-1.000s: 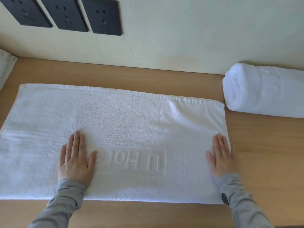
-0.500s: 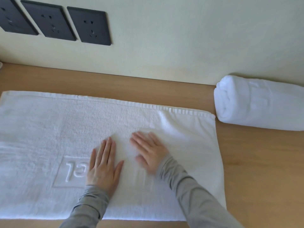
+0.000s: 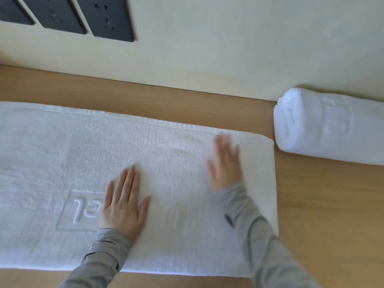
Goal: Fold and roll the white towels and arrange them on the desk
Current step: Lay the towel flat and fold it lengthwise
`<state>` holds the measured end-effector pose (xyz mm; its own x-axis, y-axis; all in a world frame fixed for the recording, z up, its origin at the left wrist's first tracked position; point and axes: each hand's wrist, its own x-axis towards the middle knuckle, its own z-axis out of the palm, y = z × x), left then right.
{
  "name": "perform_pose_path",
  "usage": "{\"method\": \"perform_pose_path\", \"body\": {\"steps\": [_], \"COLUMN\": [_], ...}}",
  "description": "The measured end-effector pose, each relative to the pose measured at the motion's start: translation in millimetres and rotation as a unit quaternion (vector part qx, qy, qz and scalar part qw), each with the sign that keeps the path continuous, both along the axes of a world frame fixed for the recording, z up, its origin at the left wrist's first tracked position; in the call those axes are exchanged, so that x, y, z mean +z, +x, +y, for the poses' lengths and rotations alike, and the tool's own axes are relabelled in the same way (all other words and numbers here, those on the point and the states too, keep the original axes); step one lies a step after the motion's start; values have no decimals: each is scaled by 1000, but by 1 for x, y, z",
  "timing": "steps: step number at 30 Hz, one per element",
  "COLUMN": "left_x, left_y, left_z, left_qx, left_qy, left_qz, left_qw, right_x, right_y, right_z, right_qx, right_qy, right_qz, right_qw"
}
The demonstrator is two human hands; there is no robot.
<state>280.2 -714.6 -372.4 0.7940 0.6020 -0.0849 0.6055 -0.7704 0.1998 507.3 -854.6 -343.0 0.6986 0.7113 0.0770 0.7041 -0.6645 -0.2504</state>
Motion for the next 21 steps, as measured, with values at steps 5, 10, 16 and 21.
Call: {"method": "perform_pose_path", "body": {"steps": [5,10,16,21], "left_x": [3,4,3,4], "left_y": [1,0,1,1], "left_z": [-1,-2,-4,-5], "left_qx": [-1,0,5,2], "left_qy": [5,4,7,11], "left_qz": [2,-1,-3,-5], "left_qw": [1000,1000,1000,1000], "right_x": [-18,-20,-10,-12], "right_y": [-96,-48,-52,-117], "right_z": [-44,-151,-178,-142], "right_qx": [171,-28,-156,2], "right_qy": [-84,-126,-106,-97], "right_qz": [20,49,59,49], "right_qw": [982,990,980,994]}}
